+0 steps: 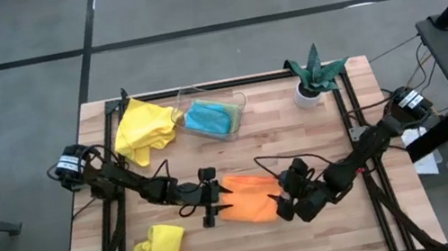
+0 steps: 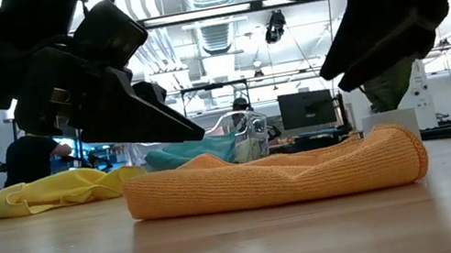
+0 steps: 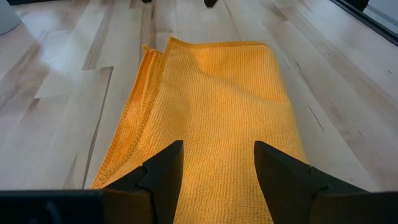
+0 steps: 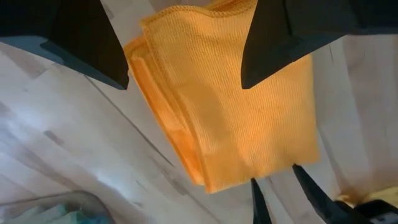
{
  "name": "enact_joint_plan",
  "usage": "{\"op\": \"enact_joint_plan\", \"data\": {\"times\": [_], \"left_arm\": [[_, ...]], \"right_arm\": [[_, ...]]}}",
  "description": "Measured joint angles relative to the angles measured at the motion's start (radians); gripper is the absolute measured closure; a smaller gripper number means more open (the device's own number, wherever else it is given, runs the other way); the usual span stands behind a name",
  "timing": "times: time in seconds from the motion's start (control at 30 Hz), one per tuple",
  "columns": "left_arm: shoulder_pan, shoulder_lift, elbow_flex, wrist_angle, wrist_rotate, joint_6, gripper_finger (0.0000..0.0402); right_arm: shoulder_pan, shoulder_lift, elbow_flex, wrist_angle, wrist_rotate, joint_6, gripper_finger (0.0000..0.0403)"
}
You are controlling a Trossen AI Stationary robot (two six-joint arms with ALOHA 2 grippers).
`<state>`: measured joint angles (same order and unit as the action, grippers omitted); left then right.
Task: Fold microfiber towels
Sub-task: Fold the orange towel
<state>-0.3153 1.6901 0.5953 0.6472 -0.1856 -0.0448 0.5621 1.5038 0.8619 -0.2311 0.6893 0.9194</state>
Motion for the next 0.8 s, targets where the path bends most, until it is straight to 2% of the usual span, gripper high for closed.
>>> {"op": "enact_joint_plan", "data": {"times": [0.5,0.8], "left_arm": [[0.000,0.000,0.000,0.001,0.000,0.003,0.0221],[-0.004,-0.049,0.003,0.004,0.000,0.029,0.0221]], "right_arm": [[0.000,-0.094,0.000,-0.006,0.019,-0.055,0.0103],[0.021,-0.178,0.000,-0.006,0.041,-0.131,0.0109]]}}
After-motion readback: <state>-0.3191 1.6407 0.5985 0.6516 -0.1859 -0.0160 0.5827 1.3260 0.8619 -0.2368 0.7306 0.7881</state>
